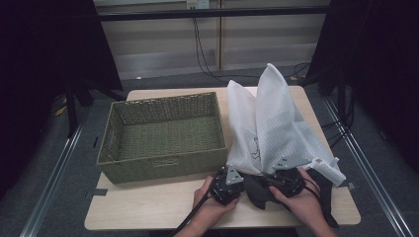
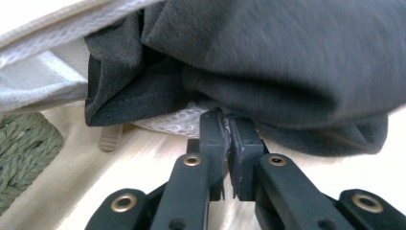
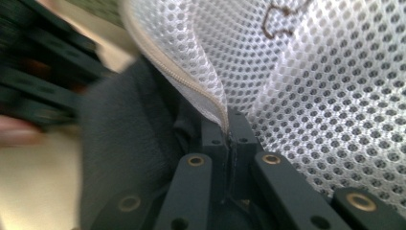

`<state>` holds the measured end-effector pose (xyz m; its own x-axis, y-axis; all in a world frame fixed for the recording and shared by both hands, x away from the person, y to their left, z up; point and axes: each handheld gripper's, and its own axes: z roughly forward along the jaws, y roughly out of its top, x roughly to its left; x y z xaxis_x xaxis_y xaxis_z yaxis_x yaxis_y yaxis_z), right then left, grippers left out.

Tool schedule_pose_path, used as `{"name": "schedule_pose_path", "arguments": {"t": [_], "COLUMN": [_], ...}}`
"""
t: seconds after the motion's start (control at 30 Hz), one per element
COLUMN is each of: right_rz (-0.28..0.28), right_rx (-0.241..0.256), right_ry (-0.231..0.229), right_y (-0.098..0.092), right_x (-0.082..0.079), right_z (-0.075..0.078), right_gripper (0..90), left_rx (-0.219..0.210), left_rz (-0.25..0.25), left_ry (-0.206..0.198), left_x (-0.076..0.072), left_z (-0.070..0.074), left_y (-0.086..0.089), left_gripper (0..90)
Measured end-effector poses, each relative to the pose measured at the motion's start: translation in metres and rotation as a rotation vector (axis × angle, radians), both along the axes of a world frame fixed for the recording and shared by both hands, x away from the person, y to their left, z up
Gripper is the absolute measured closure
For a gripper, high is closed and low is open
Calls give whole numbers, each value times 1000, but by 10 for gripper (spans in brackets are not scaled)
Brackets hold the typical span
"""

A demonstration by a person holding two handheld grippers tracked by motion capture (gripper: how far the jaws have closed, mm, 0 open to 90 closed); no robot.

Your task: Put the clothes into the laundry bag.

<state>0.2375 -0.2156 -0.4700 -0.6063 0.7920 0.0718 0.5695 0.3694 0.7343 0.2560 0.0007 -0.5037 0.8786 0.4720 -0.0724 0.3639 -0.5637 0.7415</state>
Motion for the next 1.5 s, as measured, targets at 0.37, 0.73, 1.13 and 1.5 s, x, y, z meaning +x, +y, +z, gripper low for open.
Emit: {"name": "schedule_pose_path", "arguments": {"t": [0.37, 0.73, 1.13, 1.5], "right_rz": [-159, -410, -176, 13], "right_rx": [-105, -55, 97, 31], "right_ry": [4, -36, -145, 106], "right_y": [-7, -42, -39, -7], "right_x": [48, 83, 9, 3], "right_z": [-13, -9, 38, -2], "right_gripper": [890, 889, 881, 887], "left_rx": [-47, -55, -82, -38], "left_rz": [-143, -193, -52, -20], "left_ry": [118, 161, 144, 62], "left_x": [5, 8, 8, 7], "left_z": [0, 0, 4, 0], "left_y": [17, 28, 30, 21], "left_gripper": [881, 874, 733, 741]}}
